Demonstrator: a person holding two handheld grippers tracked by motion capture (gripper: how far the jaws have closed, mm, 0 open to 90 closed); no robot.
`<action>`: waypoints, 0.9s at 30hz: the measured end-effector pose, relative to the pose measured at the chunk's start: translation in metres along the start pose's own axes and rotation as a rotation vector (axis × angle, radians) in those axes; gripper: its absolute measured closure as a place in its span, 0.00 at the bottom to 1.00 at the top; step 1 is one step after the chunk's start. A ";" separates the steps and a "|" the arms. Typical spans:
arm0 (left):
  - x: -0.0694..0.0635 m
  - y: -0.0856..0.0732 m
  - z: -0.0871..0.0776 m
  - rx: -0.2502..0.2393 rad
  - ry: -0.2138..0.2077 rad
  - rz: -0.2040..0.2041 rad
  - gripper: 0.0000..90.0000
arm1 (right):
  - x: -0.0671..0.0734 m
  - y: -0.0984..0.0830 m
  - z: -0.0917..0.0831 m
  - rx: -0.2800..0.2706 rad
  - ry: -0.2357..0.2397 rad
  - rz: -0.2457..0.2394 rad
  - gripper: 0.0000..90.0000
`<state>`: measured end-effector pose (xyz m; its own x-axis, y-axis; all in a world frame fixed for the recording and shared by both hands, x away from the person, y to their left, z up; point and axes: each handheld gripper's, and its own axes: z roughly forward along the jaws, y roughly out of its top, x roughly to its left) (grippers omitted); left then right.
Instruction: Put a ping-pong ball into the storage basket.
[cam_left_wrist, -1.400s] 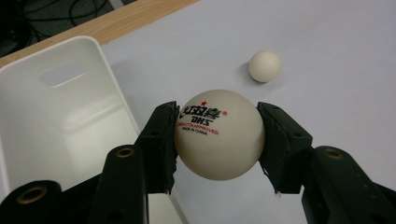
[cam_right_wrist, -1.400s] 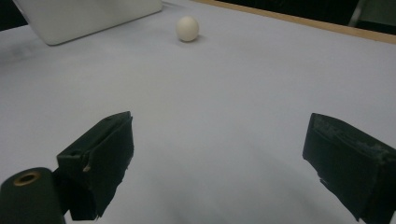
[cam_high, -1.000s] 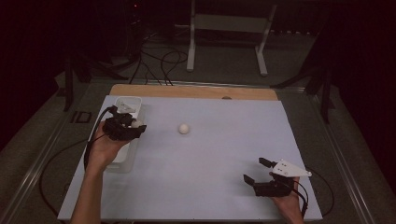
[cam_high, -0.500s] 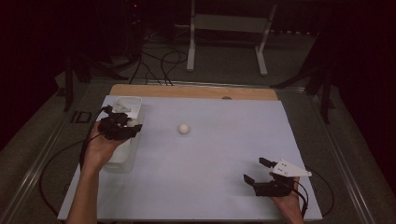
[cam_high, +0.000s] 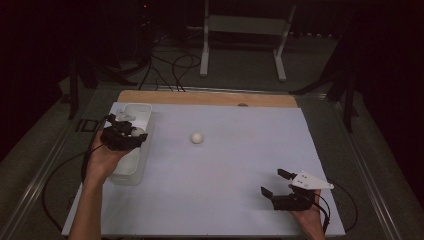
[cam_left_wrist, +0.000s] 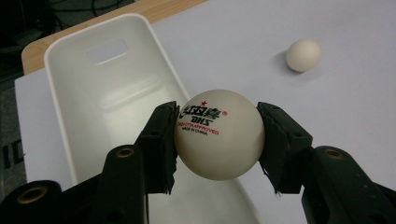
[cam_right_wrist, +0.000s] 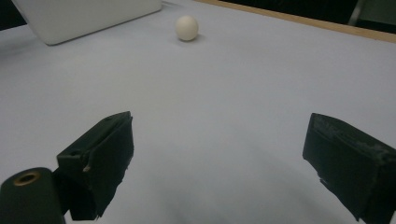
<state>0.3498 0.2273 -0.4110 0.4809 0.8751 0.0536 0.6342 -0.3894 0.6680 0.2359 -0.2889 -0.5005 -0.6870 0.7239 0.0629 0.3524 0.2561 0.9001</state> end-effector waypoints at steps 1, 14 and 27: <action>0.002 -0.002 0.001 0.007 0.004 -0.002 0.57 | 0.000 0.000 0.000 0.000 0.000 0.000 0.09; 0.010 -0.010 0.005 0.024 0.023 -0.011 0.57 | 0.000 0.000 0.000 -0.001 0.000 -0.001 0.09; 0.018 -0.018 0.005 0.039 0.047 -0.025 0.57 | 0.000 0.000 0.000 0.000 -0.002 -0.001 0.09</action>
<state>0.3502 0.2481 -0.4260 0.4365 0.8968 0.0726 0.6691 -0.3775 0.6401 0.2358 -0.2893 -0.5004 -0.6860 0.7251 0.0612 0.3517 0.2568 0.9002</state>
